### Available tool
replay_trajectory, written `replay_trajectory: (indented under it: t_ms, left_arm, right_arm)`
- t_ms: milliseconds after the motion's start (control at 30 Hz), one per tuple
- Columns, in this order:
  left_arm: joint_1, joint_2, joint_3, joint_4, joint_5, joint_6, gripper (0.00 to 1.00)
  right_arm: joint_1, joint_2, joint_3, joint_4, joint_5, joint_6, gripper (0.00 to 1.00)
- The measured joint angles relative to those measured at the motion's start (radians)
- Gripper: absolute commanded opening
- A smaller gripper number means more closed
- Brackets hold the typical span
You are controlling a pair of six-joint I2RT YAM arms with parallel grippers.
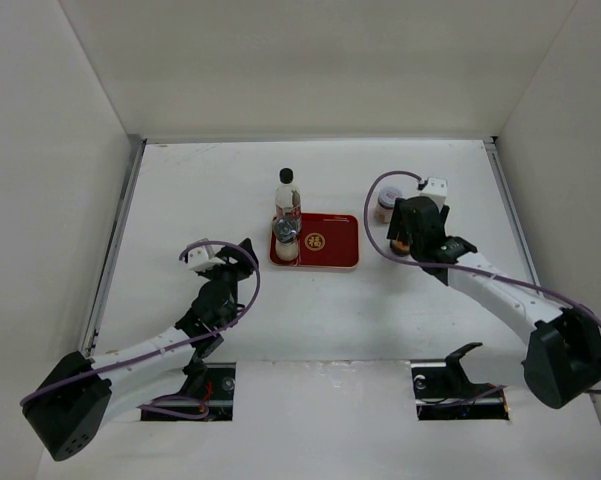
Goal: Organize the condiment bottles
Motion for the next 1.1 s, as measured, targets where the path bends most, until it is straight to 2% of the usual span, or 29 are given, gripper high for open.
replay_trajectory:
  t_ms: [200, 400, 733, 1100]
  left_arm:
    - [0.001, 0.001, 0.0, 0.0, 0.0, 0.0, 0.59]
    - [0.002, 0.008, 0.0, 0.001, 0.0, -0.002, 0.58]
    - [0.018, -0.038, -0.005, 0.014, 0.006, -0.003, 0.59]
    - [0.013, -0.02, -0.005, 0.012, 0.007, -0.003, 0.6]
  right_arm:
    - [0.132, -0.029, 0.065, -0.047, 0.018, -0.014, 0.55]
    - [0.229, 0.124, 0.214, 0.044, -0.025, -0.021, 0.56]
    - [0.241, 0.471, 0.402, 0.179, -0.117, -0.08, 0.56]
    - [0.258, 0.544, 0.461, 0.205, -0.122, -0.108, 0.59]
